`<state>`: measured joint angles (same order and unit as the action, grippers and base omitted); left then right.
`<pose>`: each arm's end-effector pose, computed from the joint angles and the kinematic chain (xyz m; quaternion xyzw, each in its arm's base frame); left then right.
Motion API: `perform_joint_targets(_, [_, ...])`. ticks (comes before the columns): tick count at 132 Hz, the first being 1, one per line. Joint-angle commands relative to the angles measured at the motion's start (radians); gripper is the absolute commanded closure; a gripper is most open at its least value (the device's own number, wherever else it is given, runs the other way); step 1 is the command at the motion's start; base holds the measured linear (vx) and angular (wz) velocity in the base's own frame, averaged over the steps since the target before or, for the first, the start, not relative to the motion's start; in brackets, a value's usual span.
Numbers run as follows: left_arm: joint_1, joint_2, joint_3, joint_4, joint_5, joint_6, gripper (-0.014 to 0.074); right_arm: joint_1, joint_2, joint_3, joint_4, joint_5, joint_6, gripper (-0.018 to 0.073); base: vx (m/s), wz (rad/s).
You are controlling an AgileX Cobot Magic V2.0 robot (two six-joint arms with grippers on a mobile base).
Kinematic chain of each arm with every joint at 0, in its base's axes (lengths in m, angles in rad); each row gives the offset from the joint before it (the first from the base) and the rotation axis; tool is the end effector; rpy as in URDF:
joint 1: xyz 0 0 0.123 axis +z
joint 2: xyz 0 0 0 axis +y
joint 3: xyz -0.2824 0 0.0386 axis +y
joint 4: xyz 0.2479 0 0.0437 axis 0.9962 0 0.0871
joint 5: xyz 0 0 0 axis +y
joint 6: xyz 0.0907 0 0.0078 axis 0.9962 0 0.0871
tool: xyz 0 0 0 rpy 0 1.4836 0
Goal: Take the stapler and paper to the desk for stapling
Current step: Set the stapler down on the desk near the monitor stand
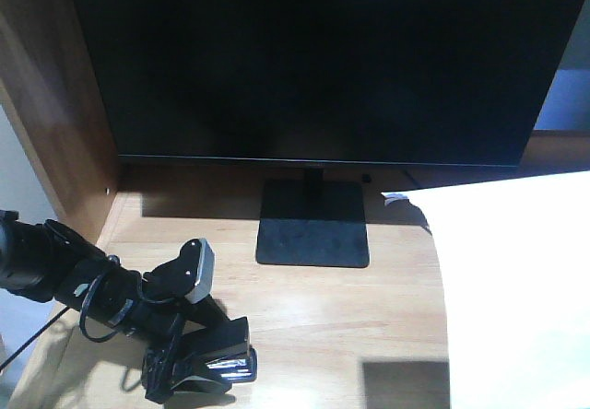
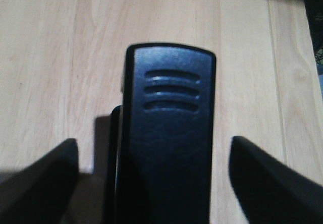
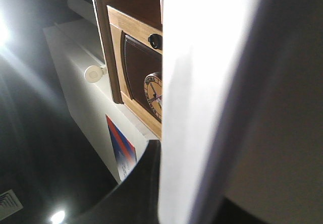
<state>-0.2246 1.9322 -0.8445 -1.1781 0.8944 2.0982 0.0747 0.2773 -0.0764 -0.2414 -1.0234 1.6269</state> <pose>0.2755 -0.1303 0.1117 0.5883 0.7056 -0.3281 0.2198 0.0448 0.0220 0.3003 0.1418 0.3123 0.6889 0.6386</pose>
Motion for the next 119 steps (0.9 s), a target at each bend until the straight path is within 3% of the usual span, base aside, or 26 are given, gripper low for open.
perform_joint_targets(1, [-0.003,-0.055,-0.016,-0.037,0.056,-0.015,-0.0082,-0.008,0.008,-0.026,0.003,-0.046,-0.006,0.0566,0.0,0.0])
perform_joint_targets(35, [-0.003,-0.129,-0.016,-0.036,0.061,-0.015,-0.0041,-0.008,0.008,-0.026,0.003,-0.046,-0.006,0.0566,0.0,0.0])
perform_joint_targets(52, [-0.003,-0.184,-0.016,-0.034,0.066,-0.089,0.0018,-0.008,0.008,-0.026,0.003,-0.046,-0.006,0.0565,0.0,0.0])
perform_joint_targets(79, [-0.003,-0.286,-0.016,-0.034,0.063,-0.224,0.0161,-0.008,0.008,-0.026,0.003,-0.046,-0.006,0.0565,0.0,0.0])
perform_joint_targets(119, [-0.003,-0.399,-0.016,-0.034,0.068,-0.249,0.0384,-0.008,0.008,-0.026,0.003,-0.046,-0.006,0.0565,0.0,0.0])
